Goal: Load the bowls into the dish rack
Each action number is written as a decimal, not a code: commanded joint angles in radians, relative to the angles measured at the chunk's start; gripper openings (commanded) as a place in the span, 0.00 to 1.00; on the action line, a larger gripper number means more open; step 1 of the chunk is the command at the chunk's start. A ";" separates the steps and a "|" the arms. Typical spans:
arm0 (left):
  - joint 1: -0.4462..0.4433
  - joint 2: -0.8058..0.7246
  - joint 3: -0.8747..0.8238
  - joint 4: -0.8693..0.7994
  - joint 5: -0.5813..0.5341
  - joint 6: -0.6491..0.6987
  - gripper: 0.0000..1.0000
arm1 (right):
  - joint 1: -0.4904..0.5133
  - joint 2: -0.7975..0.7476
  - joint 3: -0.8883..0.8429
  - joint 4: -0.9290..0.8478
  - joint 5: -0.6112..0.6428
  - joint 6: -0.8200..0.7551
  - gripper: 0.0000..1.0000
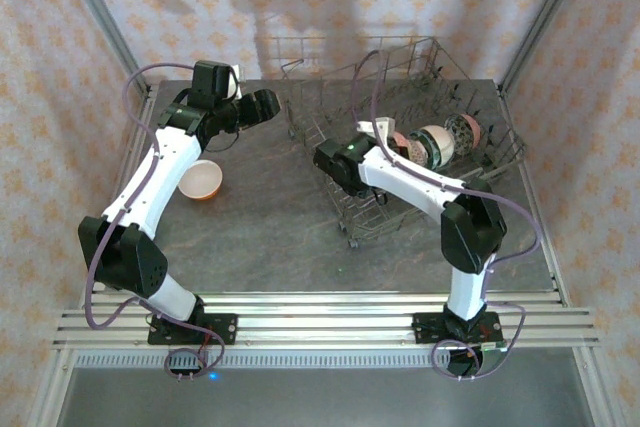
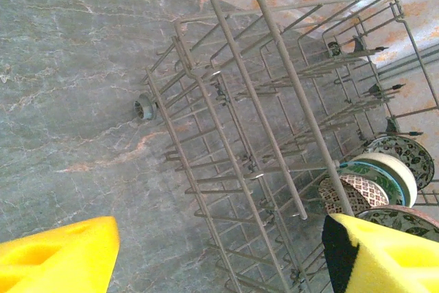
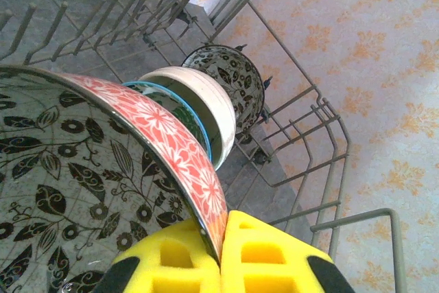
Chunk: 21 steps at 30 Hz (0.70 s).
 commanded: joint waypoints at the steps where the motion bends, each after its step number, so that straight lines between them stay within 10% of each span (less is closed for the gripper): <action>1: 0.007 -0.025 -0.012 0.009 0.012 0.010 0.79 | 0.004 0.034 0.027 -0.094 0.111 0.116 0.00; 21: 0.008 -0.028 -0.015 0.009 0.012 0.009 0.79 | -0.010 0.074 -0.081 -0.078 0.098 0.147 0.00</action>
